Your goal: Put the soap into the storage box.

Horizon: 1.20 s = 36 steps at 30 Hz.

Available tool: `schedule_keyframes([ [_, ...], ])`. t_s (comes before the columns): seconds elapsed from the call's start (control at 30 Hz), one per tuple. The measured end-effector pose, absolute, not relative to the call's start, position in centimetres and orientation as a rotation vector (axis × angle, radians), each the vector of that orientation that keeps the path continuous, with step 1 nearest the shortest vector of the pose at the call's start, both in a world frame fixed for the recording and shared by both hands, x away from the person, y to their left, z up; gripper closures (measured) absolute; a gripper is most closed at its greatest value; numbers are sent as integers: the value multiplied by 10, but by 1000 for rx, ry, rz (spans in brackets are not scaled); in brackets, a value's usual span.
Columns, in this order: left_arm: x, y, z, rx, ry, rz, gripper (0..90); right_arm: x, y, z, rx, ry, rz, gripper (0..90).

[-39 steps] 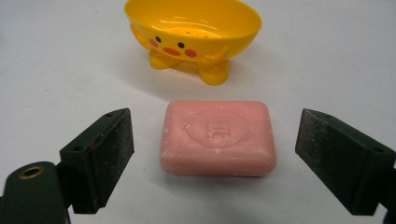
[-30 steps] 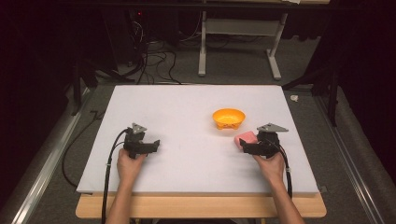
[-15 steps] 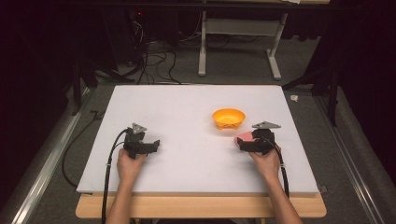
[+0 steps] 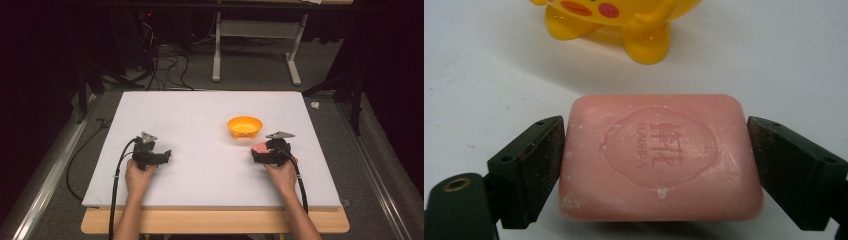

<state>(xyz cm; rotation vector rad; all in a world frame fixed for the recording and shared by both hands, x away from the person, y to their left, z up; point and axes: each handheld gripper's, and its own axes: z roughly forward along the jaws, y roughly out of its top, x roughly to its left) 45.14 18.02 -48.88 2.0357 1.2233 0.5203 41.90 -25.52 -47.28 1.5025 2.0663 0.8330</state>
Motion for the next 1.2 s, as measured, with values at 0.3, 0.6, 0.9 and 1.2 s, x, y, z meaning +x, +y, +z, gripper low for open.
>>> schedule_keyframes([
  [0.3, 451, 180, -489, 2036, 1223, 521, 166, 420, -253, -478, 1515, 2075, 795, 124],
  [0.6, 451, 180, -489, 2036, 1223, 521, 166, 420, -251, -480, 1517, 2071, 773, 134],
  [0.9, 451, 180, -489, 2036, 1223, 521, 166, 418, -251, -481, 1506, 2068, 795, 137],
  [1.2, 452, 180, -489, 2037, 1224, 518, 166, 417, -252, -480, 1529, 2068, 833, 138],
])
